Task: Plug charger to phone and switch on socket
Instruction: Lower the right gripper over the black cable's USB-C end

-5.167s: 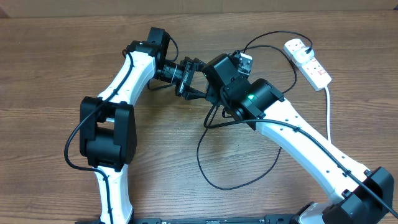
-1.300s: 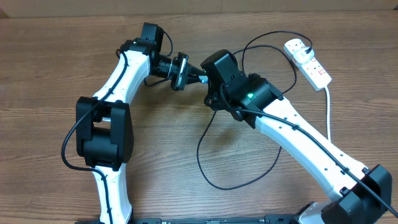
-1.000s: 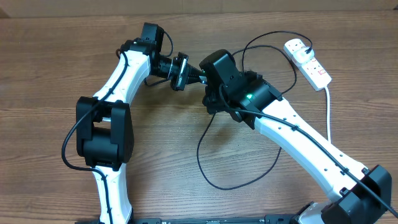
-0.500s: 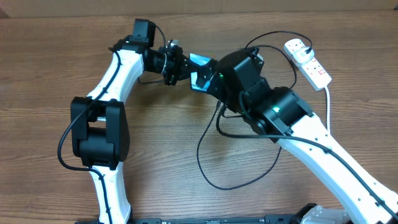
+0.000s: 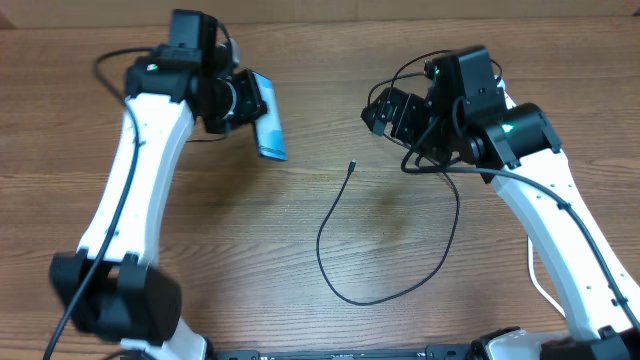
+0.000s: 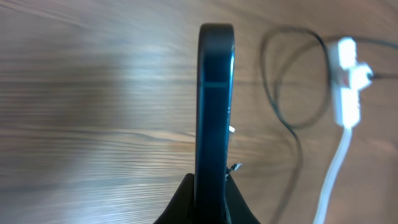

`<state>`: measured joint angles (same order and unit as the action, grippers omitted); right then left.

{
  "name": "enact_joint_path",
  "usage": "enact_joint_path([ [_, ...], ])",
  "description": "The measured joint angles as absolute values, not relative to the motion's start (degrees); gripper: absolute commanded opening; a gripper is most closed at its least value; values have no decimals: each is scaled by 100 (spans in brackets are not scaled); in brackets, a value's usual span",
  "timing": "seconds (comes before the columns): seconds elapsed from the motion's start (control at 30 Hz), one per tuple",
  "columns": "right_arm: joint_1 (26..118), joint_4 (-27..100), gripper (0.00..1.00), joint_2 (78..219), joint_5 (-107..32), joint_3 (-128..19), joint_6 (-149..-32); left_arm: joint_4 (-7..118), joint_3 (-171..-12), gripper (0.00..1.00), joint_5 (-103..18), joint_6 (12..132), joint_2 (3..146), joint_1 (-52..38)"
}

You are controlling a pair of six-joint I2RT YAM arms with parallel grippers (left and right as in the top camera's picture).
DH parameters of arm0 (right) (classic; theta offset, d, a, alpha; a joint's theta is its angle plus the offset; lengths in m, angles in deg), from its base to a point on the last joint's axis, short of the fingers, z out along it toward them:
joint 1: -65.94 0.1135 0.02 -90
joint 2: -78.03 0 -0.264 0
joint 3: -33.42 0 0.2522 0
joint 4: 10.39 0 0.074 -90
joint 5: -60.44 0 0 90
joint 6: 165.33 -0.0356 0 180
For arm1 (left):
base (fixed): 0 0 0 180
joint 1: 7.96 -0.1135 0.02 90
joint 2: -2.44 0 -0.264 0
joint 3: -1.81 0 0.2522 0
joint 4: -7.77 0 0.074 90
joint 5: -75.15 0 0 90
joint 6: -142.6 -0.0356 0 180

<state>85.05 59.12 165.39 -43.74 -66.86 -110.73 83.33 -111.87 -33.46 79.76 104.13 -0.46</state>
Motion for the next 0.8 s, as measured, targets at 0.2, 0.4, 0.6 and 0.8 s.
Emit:
enact_joint_path([
  [0.2, 8724, 5625, 89, 17054, -4492, -6710, -11031, 8755, -11246, 4, -2540, 8006, 10210, -46],
  [0.4, 9030, 6130, 55, 18600, -4470, -6782, -11228, 8799, -11246, 4, -2317, 8008, 10286, -46],
  [0.6, 9166, 5949, 45, 19546, -3947, -6780, -11685, 8938, -11246, 4, -2288, 8006, 10286, -46],
  [0.8, 9520, 5953, 41, 19559, -3285, -6780, -12150, 8930, -11246, 4, -2271, 8006, 10286, -46],
])
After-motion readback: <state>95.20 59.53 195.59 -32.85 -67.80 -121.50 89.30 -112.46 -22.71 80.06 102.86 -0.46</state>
